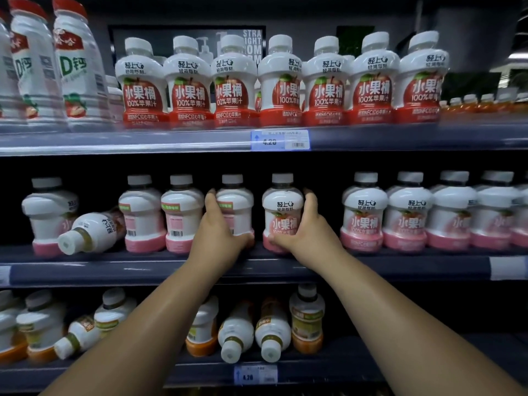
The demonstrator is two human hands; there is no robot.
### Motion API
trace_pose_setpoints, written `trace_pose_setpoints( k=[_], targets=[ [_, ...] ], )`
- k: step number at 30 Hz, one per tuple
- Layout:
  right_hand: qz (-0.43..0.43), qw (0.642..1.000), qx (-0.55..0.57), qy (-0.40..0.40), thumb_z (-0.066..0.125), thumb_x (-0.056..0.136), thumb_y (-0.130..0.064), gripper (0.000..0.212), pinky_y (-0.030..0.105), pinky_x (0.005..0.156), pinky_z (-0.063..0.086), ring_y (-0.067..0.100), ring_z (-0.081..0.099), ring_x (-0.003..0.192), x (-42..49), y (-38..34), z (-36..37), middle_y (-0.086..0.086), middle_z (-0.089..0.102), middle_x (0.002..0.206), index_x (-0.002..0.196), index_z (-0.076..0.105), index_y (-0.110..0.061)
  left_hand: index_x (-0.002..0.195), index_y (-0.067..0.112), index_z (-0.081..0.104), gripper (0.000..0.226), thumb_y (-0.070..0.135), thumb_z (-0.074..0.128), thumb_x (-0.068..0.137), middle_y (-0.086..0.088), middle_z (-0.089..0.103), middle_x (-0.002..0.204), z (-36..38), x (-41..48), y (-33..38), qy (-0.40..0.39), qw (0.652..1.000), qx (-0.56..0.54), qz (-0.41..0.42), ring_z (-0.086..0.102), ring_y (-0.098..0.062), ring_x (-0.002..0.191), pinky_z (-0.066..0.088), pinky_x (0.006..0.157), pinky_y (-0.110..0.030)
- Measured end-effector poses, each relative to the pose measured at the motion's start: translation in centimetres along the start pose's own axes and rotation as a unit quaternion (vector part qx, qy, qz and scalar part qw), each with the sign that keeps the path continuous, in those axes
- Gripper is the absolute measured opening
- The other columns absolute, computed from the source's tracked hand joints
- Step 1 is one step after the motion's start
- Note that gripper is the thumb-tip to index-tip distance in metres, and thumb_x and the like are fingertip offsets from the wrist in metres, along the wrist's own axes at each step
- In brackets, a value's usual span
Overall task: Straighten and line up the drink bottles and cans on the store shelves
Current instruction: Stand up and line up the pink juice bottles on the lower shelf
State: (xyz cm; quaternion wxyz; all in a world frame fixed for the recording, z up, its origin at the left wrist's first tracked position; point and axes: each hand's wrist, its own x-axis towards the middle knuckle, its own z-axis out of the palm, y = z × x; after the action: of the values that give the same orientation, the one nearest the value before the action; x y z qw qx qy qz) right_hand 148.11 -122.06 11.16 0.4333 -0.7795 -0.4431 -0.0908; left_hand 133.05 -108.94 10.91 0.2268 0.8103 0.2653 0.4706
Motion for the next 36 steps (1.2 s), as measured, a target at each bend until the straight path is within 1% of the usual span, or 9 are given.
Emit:
trace_pose_setpoints(
  k=[4, 7, 9, 13, 17, 22, 27, 32, 36],
  targets=[
    [-0.009, 1.000, -0.017, 0.015, 0.074, 0.063, -0.069, 0.116, 0.033, 0.081, 0.049, 0.026, 0.062, 0.108, -0.4, 0.7, -0.4, 0.005, 0.058, 0.132, 0.145, -0.002, -0.041, 0.149, 0.029, 0.010, 0.122, 0.041, 0.089, 0.058, -0.001, 0.055, 0.132, -0.4, 0.8, 0.0, -0.047, 0.999, -0.022, -0.010, 0.058, -0.020, 0.112, 0.045, 0.090, -0.028],
    [0.002, 1.000, -0.022, 0.019, 0.074, 0.065, -0.066, 0.112, 0.035, 0.083, 0.050, 0.026, 0.061, 0.111, -0.4, 1.4, -1.4, 0.004, 0.057, 0.135, 0.142, -0.004, -0.047, 0.143, 0.031, 0.019, 0.120, 0.040, 0.088, 0.045, 0.010, 0.058, 0.123, -0.6, 1.6, 0.5, -0.146, 0.983, -0.112, -0.029, 0.063, 0.003, 0.096, 0.048, 0.074, -0.014],
    [0.005, 1.000, -0.021, 0.021, 0.076, 0.064, -0.063, 0.113, 0.038, 0.090, 0.050, 0.026, 0.058, 0.115, -0.4, 1.9, -1.8, 0.004, 0.056, 0.137, 0.145, -0.002, -0.043, 0.131, 0.035, 0.026, 0.112, 0.044, 0.088, 0.039, 0.011, 0.060, 0.119, 0.0, 1.8, 0.9, -0.184, 0.973, -0.138, -0.033, 0.063, 0.008, 0.092, 0.050, 0.071, -0.010],
    [-0.004, 0.999, -0.030, 0.035, 0.082, 0.052, -0.066, 0.131, 0.036, 0.096, 0.045, 0.025, 0.048, 0.125, -0.6, 1.8, -1.9, 0.004, 0.045, 0.142, 0.150, 0.002, -0.034, 0.126, 0.027, 0.034, 0.111, 0.052, 0.092, 0.034, 0.009, 0.063, 0.113, 1.0, 2.1, 0.7, -0.152, 0.981, -0.112, -0.050, 0.065, -0.007, 0.097, 0.056, 0.085, -0.031],
    [-0.018, 0.996, -0.053, 0.068, 0.081, 0.056, -0.064, 0.128, 0.042, 0.094, 0.046, 0.032, 0.048, 0.125, -1.4, 1.7, -1.3, 0.008, 0.040, 0.143, 0.150, -0.003, -0.039, 0.125, 0.028, 0.033, 0.103, 0.033, 0.089, 0.039, 0.002, 0.069, 0.106, 0.6, 2.5, -0.2, -0.184, 0.968, -0.156, -0.072, 0.070, -0.005, 0.082, 0.061, 0.071, -0.031],
    [-0.026, 0.994, -0.058, 0.085, 0.078, 0.061, -0.062, 0.125, 0.041, 0.090, 0.047, 0.032, 0.049, 0.123, -1.8, 1.7, -1.3, 0.008, 0.040, 0.143, 0.152, -0.004, -0.036, 0.114, 0.031, 0.039, 0.103, 0.054, 0.093, 0.029, 0.010, 0.068, 0.100, 0.9, 2.3, 0.0, -0.159, 0.977, -0.130, -0.062, 0.069, 0.001, 0.084, 0.059, 0.074, -0.028],
    [-0.039, 0.991, -0.063, 0.112, 0.079, 0.067, -0.053, 0.124, 0.033, 0.082, 0.041, 0.028, 0.044, 0.123, -2.5, 2.3, -1.8, 0.009, 0.035, 0.143, 0.153, -0.008, -0.037, 0.106, 0.028, 0.043, 0.084, 0.034, 0.089, 0.037, -0.003, 0.072, 0.100, 1.0, 3.1, 0.3, -0.212, 0.962, -0.158, -0.065, 0.072, -0.015, 0.087, 0.061, 0.076, -0.044],
    [-0.054, 0.987, -0.058, 0.139, 0.080, 0.074, -0.038, 0.115, 0.026, 0.095, 0.032, 0.025, 0.039, 0.132, -3.5, 2.8, -2.4, 0.007, 0.031, 0.151, 0.155, -0.001, -0.033, 0.105, 0.022, 0.049, 0.073, 0.019, 0.091, 0.045, -0.005, 0.074, 0.096, 2.1, 3.3, 1.1, -0.225, 0.960, -0.164, -0.038, 0.073, -0.019, 0.086, 0.062, 0.073, -0.042],
    [-0.045, 0.984, -0.071, 0.156, 0.082, 0.075, -0.033, 0.109, 0.026, 0.096, 0.032, 0.025, 0.043, 0.131, -4.2, 3.0, -3.0, 0.007, 0.033, 0.151, 0.155, 0.009, -0.026, 0.108, 0.023, 0.051, 0.074, 0.020, 0.093, 0.047, -0.001, 0.074, 0.098, 2.6, 3.2, 1.2, -0.233, 0.955, -0.180, -0.029, 0.072, -0.015, 0.089, 0.060, 0.074, -0.034]
  ],
)
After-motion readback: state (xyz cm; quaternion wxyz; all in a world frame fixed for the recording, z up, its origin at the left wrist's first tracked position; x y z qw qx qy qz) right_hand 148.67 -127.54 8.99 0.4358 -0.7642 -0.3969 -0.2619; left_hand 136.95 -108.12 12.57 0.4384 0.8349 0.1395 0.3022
